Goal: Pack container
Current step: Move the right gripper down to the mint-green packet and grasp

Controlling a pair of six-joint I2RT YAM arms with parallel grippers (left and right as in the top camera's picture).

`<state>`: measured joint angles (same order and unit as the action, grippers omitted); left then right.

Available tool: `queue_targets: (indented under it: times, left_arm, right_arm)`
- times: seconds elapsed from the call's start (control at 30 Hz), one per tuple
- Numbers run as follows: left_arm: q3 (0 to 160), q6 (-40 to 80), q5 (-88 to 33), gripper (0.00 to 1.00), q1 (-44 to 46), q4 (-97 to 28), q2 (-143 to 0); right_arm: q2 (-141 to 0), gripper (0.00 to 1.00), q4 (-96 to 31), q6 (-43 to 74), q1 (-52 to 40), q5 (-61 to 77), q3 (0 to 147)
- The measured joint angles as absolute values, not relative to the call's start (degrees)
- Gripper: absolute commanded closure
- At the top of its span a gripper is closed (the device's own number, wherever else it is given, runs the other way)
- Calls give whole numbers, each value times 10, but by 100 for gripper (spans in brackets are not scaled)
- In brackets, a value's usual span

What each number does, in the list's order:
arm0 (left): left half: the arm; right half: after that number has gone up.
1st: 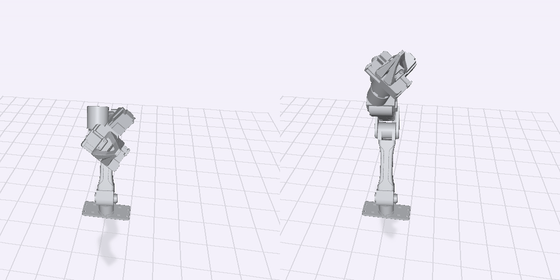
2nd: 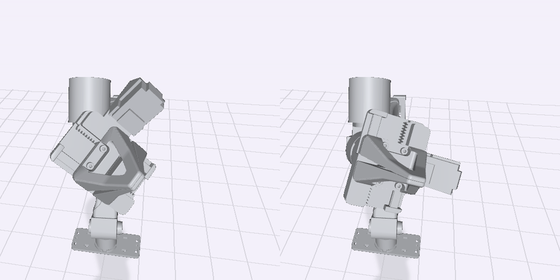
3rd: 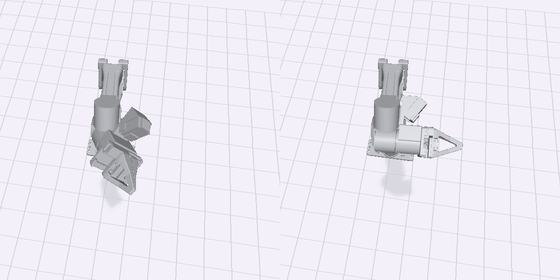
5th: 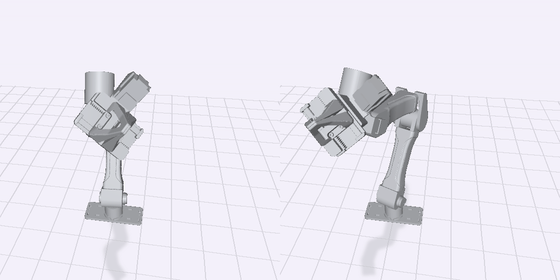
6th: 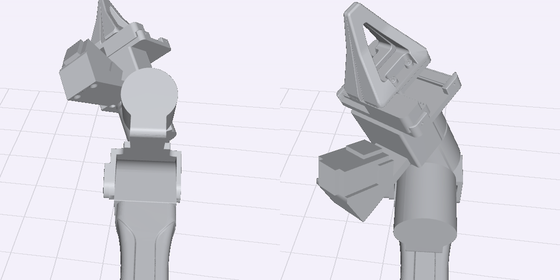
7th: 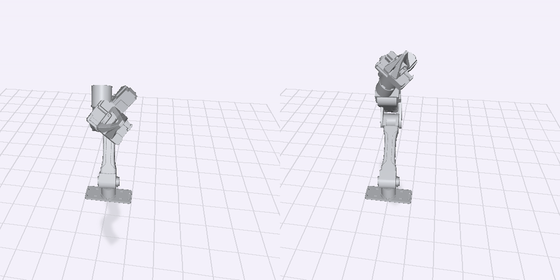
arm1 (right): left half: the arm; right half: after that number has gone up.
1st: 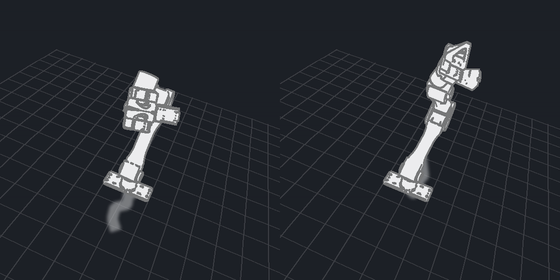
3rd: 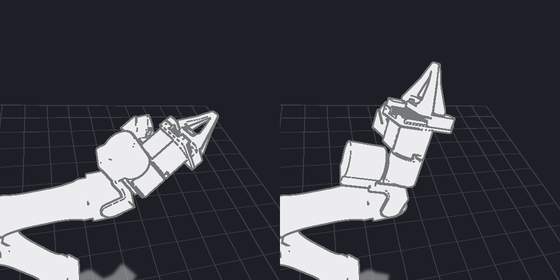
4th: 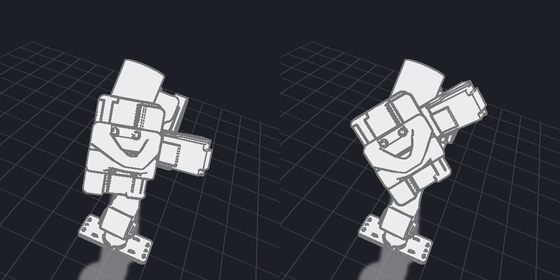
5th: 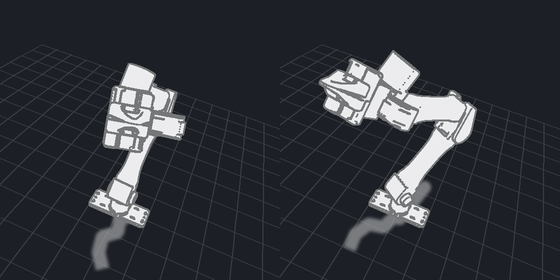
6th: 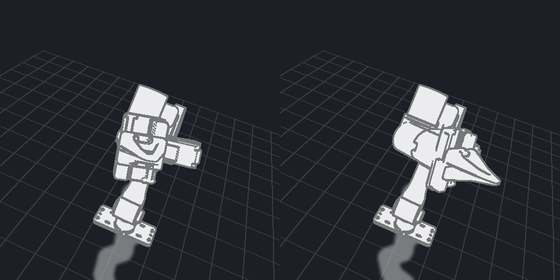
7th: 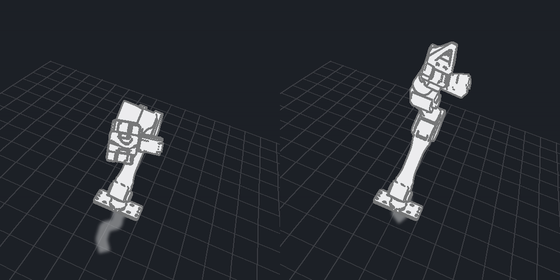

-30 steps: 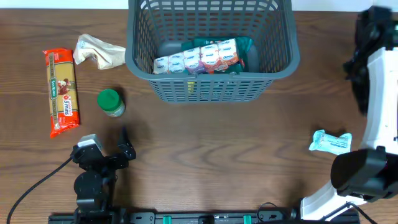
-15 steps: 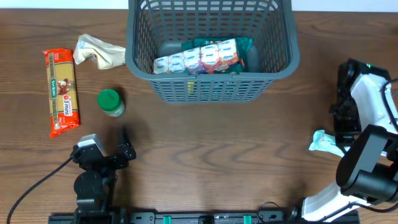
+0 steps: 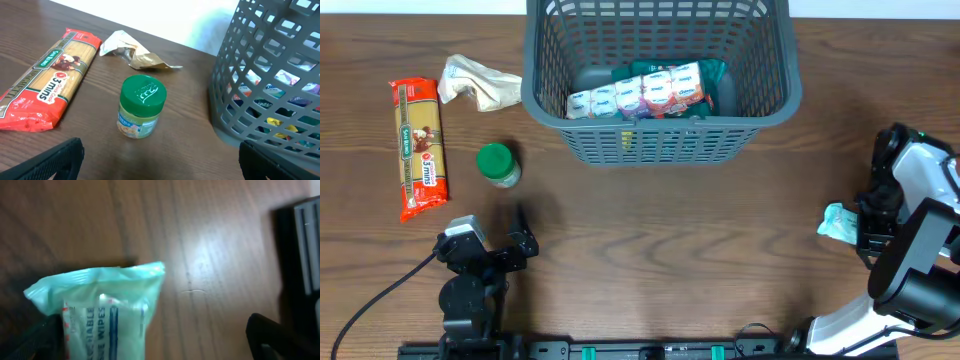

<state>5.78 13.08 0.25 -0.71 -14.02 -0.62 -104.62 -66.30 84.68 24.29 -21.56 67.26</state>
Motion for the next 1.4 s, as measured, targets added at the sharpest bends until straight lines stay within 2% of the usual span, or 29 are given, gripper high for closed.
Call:
queue_targets:
  times: [0.37, 0.83, 0.87, 0.9, 0.97, 1.0, 1.07, 1.1, 1.4]
  left_arm:
    - [58, 131, 3, 1, -7, -140, -6]
    - [58, 131, 3, 2, -7, -140, -6]
    - [58, 131, 3, 1, -7, -140, -6]
    - [58, 131, 3, 1, -7, -140, -6]
    - [58, 131, 3, 1, -7, -140, -6]
    - [58, 131, 3, 1, -7, -140, -6]
    - [58, 131, 3, 1, -7, -140, -6]
    - [58, 131, 3, 1, -7, -140, -6]
    - [58, 131, 3, 1, -7, -140, -6]
  right_arm:
    - [-1046, 1, -569, 757, 243, -199, 650]
    - [-1046, 1, -512, 741, 243, -175, 614]
    - [-1043, 6, -504, 741, 243, -173, 609]
    - [-1041, 18, -497, 740, 243, -173, 604]
    - [-1037, 59, -481, 739, 243, -171, 594]
    - [-1036, 73, -474, 740, 243, -170, 590]
    - [-1035, 93, -467, 738, 243, -169, 584]
    - [-1035, 99, -465, 737, 243, -169, 581]
    - [-1030, 99, -461, 708, 243, -172, 573]
